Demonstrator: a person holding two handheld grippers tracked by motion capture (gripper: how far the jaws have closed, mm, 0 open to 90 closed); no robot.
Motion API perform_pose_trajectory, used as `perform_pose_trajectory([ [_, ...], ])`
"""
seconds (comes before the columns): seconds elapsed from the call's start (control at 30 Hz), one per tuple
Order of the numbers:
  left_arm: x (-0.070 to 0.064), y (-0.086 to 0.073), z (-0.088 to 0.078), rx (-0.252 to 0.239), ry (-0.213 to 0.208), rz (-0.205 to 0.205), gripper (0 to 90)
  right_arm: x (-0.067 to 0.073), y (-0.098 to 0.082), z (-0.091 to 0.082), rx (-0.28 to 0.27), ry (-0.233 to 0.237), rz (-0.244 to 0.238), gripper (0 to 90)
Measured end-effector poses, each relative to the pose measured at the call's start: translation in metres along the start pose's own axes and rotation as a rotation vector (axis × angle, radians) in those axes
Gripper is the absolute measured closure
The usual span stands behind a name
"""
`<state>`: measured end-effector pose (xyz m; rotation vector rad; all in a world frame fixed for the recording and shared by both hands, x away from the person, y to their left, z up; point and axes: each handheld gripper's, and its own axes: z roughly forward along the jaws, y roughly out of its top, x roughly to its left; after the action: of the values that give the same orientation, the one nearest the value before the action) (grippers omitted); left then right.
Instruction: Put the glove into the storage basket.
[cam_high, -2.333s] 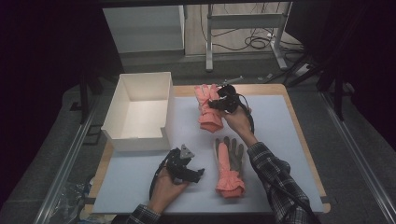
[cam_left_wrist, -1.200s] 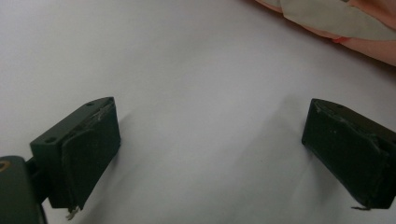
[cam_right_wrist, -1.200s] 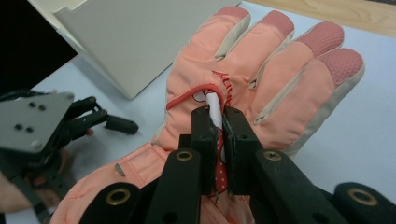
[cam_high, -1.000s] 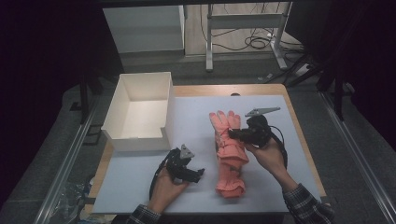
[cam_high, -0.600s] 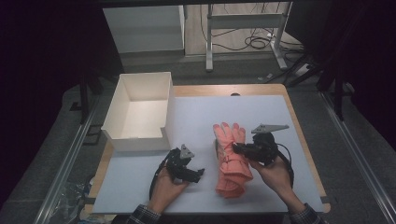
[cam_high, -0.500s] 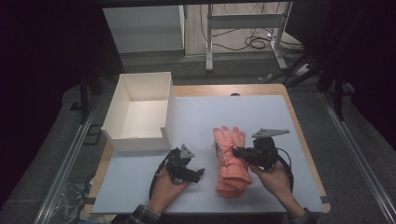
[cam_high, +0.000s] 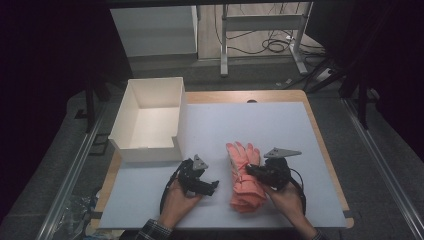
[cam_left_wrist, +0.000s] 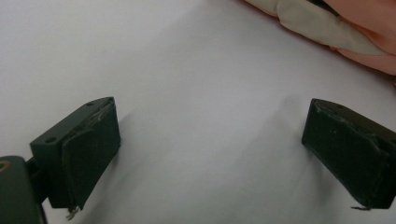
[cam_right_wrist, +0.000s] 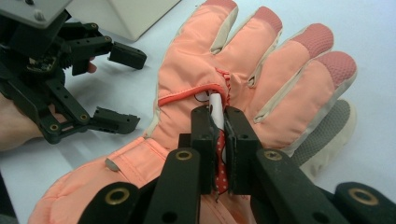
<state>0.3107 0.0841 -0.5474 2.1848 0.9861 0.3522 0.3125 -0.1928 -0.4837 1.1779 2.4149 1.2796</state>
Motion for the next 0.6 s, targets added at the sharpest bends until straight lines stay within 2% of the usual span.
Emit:
perform_pose_trajectory([
  [0.2, 0.000, 0.000, 0.000, -0.002, 0.001, -0.001, 4.2, -0.001, 0.003, -0.005, -0.015, 0.002, -0.028, 62.6],
  [0.33, 0.000, 0.000, 0.000, -0.003, 0.001, -0.003, 4.2, -0.003, 0.008, -0.012, -0.030, 0.011, -0.036, 53.7],
  [0.6, 0.000, 0.000, 0.000, -0.003, 0.001, -0.003, 4.2, -0.008, 0.013, -0.026, -0.052, 0.003, -0.063, 48.6],
])
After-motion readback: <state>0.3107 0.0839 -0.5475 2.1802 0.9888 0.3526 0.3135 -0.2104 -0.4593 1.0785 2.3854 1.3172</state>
